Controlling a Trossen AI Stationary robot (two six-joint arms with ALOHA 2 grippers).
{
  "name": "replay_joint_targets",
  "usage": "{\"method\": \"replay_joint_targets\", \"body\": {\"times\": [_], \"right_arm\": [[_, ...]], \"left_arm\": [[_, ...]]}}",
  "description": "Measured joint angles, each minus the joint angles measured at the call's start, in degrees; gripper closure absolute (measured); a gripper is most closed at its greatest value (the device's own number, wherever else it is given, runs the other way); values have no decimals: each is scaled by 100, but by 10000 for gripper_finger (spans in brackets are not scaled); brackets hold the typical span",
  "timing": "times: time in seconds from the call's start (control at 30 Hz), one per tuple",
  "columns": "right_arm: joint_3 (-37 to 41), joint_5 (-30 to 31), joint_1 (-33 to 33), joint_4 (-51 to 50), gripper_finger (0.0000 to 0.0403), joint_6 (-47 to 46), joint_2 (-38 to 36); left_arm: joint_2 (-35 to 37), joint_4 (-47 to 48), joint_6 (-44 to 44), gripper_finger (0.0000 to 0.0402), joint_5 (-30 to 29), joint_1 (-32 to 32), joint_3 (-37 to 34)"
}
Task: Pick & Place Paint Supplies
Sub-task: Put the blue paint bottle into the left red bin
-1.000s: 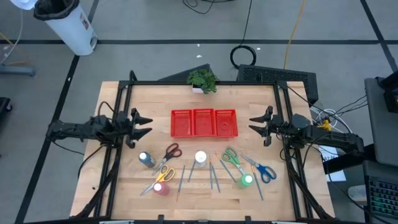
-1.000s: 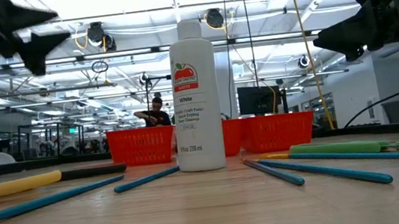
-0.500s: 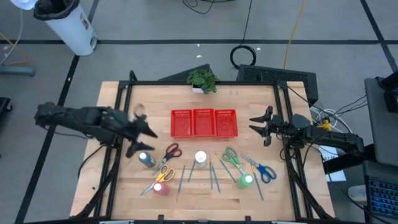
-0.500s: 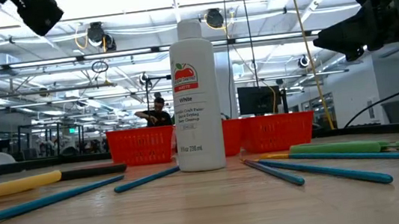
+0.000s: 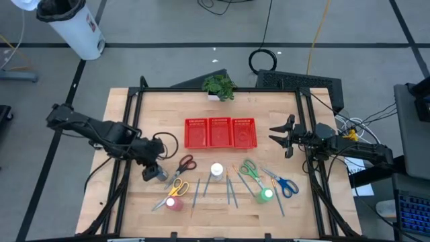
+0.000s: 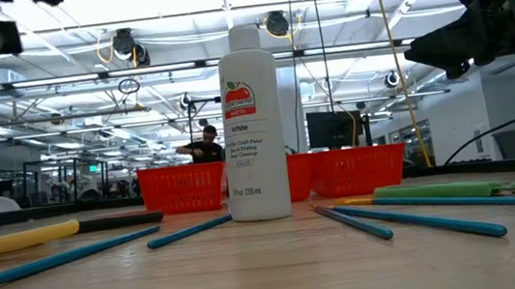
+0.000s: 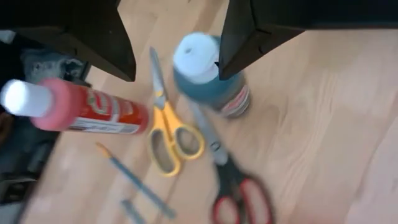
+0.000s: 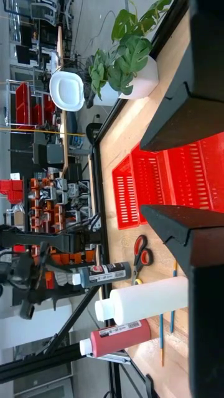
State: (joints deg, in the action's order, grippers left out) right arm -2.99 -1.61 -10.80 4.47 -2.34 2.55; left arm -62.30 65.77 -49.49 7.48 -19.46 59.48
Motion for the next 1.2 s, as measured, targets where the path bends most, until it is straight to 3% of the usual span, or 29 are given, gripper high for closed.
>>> {"method": "replay_joint_targets", "body": {"times": [0.2,0.67,0.93,1.2], "right_arm": [[-1,2,1,0,261,2,1],[-2,0,0,1,261,2,0],[-2,0,-1,0,261,2,0],[0,1,-1,2,261,0,0]], "left_arm": [[-130,207,-464,187,-115,-234,-2],[-595,209,-478,195,-413,-553,1],[-639,139,-560,277,-513,-619,9],[-557,366,-905,280,-676,-592,71]]}}
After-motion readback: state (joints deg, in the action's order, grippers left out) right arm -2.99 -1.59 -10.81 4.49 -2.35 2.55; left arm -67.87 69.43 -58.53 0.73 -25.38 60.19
